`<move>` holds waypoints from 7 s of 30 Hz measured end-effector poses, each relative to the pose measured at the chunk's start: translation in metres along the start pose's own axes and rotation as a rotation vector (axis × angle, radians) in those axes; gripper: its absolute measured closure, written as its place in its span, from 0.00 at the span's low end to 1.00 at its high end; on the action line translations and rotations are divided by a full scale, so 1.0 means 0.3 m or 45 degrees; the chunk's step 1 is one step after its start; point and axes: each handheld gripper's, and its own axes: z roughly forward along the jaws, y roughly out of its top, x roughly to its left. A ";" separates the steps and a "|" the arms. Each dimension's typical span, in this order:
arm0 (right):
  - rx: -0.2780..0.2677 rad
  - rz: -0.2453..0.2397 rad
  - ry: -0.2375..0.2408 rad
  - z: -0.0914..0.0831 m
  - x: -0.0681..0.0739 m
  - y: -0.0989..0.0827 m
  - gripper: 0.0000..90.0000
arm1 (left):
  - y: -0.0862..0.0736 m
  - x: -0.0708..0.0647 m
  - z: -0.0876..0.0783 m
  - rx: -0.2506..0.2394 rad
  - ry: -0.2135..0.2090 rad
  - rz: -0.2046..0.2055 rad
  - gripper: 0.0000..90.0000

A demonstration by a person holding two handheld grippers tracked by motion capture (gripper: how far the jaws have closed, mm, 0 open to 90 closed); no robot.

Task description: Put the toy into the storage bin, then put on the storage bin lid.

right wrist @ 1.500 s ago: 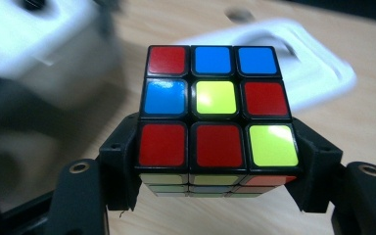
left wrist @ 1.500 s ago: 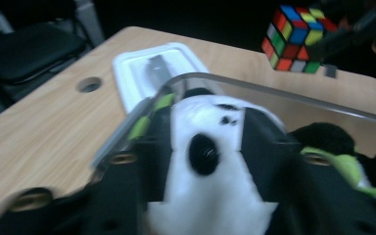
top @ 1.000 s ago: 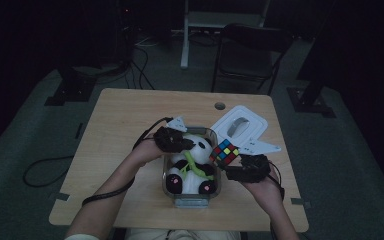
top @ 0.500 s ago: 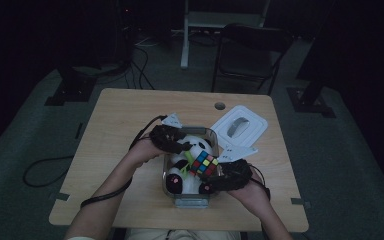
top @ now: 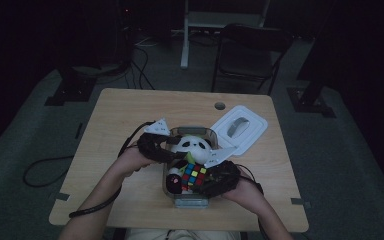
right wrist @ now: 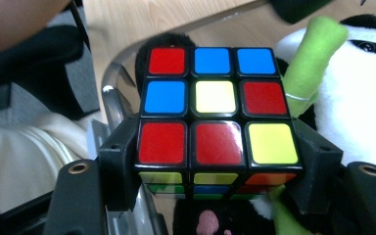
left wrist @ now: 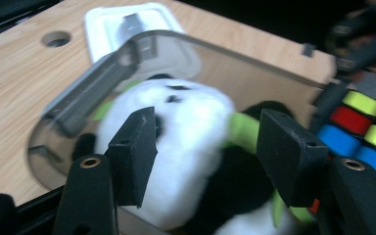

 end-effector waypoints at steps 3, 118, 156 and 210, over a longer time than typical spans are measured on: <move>-0.031 0.019 0.018 -0.029 -0.005 0.004 0.36 | -0.002 -0.033 -0.022 -0.035 -0.042 0.022 0.45; -0.136 0.839 -0.766 -0.092 -0.416 -0.344 0.12 | -0.395 0.159 -0.029 0.065 0.228 -0.292 0.00; -0.126 1.062 -1.101 0.180 -0.736 -0.193 0.18 | -0.400 0.079 0.051 0.039 0.234 -0.202 0.00; -0.146 0.897 -0.398 -0.023 -0.633 -0.451 0.79 | -0.391 0.073 0.062 0.028 0.222 -0.183 0.00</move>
